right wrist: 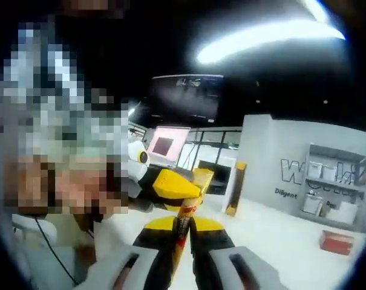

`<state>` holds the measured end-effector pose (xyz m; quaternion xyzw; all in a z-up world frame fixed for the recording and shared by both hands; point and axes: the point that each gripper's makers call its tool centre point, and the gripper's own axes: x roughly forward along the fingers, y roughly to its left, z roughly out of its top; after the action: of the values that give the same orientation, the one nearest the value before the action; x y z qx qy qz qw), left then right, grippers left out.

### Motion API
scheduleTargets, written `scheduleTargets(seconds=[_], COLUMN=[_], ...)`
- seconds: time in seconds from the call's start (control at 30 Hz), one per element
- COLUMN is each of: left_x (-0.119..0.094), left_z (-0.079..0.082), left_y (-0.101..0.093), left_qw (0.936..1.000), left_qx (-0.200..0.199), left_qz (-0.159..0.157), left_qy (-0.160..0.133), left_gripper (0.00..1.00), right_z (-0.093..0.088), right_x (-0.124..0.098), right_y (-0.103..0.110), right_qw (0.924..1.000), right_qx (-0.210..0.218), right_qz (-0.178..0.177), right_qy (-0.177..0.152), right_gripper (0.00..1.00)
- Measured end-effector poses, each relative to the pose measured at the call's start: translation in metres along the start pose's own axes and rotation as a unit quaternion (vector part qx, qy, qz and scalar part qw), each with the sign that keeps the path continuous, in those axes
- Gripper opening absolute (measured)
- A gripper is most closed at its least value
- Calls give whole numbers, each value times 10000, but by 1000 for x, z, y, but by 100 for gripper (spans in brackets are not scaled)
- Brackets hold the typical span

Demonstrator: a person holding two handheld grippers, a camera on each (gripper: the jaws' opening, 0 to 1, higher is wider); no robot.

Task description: Tear open the coffee pouch, take out the coffee, and pour the coffee from the pouch into the cup

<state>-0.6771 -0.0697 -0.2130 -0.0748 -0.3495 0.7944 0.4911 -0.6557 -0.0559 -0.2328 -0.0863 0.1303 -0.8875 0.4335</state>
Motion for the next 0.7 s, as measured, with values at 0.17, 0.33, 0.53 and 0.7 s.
scheduleTargets(seconds=[0.17,0.33,0.53,0.7], left_x=[0,1,9,17], left_z=[-3,5,3,-6], left_y=[3,-9,-38,-52], left_qw=[9998,9966,9776,9562], left_qx=[120,511,1339,1970], left_qz=[73,-345,-908,-1138], left_qy=[154,547,1349,1842], left_gripper=[10,9,9,9], right_z=[-6,12,50,70], right_x=[-2,-14,-14,-4], right_y=[2,-6,-43,-41], right_qw=[9988,9867,9535,9329], right_qx=[320,1195,2291,2448], right_qz=[365,1046,1911,2637], right_qy=[23,-350,-420,-167], right_gripper=[21,26,26,26])
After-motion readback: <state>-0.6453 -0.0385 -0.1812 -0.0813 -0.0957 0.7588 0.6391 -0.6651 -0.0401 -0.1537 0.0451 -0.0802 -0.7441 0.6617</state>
